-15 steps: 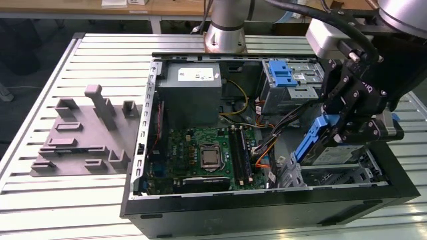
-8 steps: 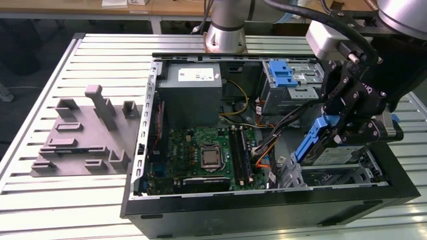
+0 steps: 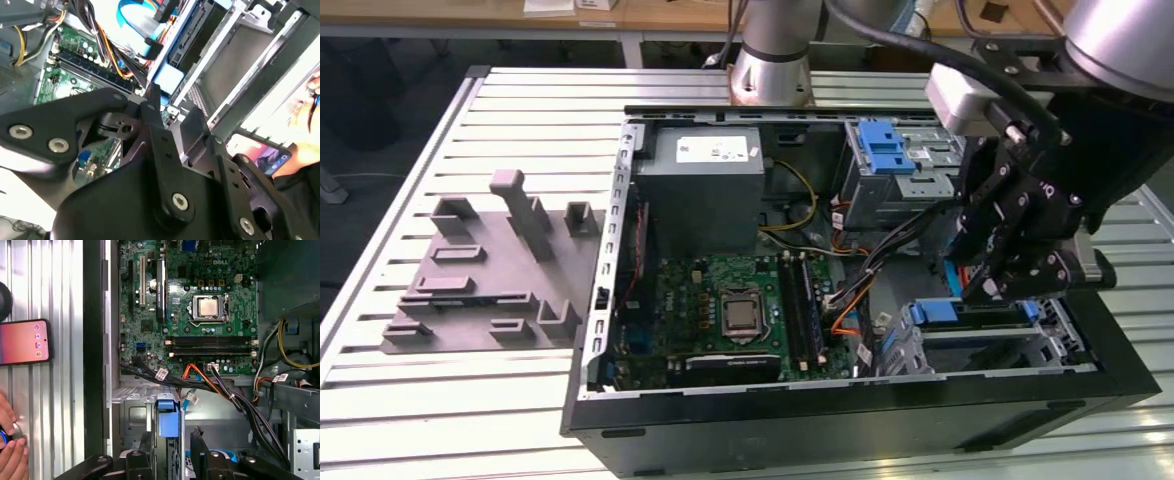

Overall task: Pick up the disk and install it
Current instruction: 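Insert the disk into the insertion slot, then insert the first disk wire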

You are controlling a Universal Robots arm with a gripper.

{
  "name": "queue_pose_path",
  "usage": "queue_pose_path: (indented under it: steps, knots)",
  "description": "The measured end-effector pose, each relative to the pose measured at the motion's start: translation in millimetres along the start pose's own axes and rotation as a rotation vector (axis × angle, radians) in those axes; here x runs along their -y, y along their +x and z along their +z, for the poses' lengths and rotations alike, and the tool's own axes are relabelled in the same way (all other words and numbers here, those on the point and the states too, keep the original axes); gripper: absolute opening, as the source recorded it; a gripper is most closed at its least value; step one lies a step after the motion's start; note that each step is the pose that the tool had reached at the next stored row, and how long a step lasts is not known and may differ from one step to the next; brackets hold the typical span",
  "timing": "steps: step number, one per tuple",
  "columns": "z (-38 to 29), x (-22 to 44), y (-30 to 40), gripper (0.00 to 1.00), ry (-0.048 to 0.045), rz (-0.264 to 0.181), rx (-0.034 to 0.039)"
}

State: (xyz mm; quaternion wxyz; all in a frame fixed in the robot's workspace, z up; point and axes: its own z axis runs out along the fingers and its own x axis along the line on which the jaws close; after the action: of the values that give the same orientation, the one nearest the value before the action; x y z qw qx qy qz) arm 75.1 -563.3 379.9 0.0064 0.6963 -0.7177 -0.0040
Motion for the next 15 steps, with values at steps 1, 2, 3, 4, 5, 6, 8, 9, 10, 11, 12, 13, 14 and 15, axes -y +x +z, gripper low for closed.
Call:
queue_pose_path:
  steps: [1,2,3,4,5,6,8,9,10,11,12,13,14,15]
  knots:
    - [1.9,0.0,0.0,0.44,0.0000,0.000,0.0001]
    - [3.6,0.1,0.0,0.42,0.0000,0.000,0.0000]
    - [5.4,0.1,0.0,0.42,0.0000,0.000,0.0000]
    - [7.2,0.1,0.0,0.36,0.0000,0.000,0.0000]
    - [9.1,0.1,0.0,0.30,0.0000,0.000,0.0000]
    - [10.9,0.2,0.0,0.24,0.0000,0.000,-0.0001]
    - [13.9,0.2,-0.1,0.18,0.0000,0.000,0.0001]
    - [15.0,0.2,-0.1,0.13,0.0000,0.000,0.0000]
    - [15.8,0.2,-0.1,0.13,0.0000,0.000,0.0000]
    - [16.0,0.2,-0.1,0.11,0.0000,0.000,0.0001]
    - [15.9,0.2,-0.1,0.11,0.0000,0.000,0.0003]
    - [16.1,0.2,-0.1,0.11,0.0000,0.000,0.0008]
    - [16.1,0.2,-0.1,0.11,0.0000,0.000,0.0011]
    - [16.1,0.2,-0.1,0.11,-0.0001,0.000,0.0036]
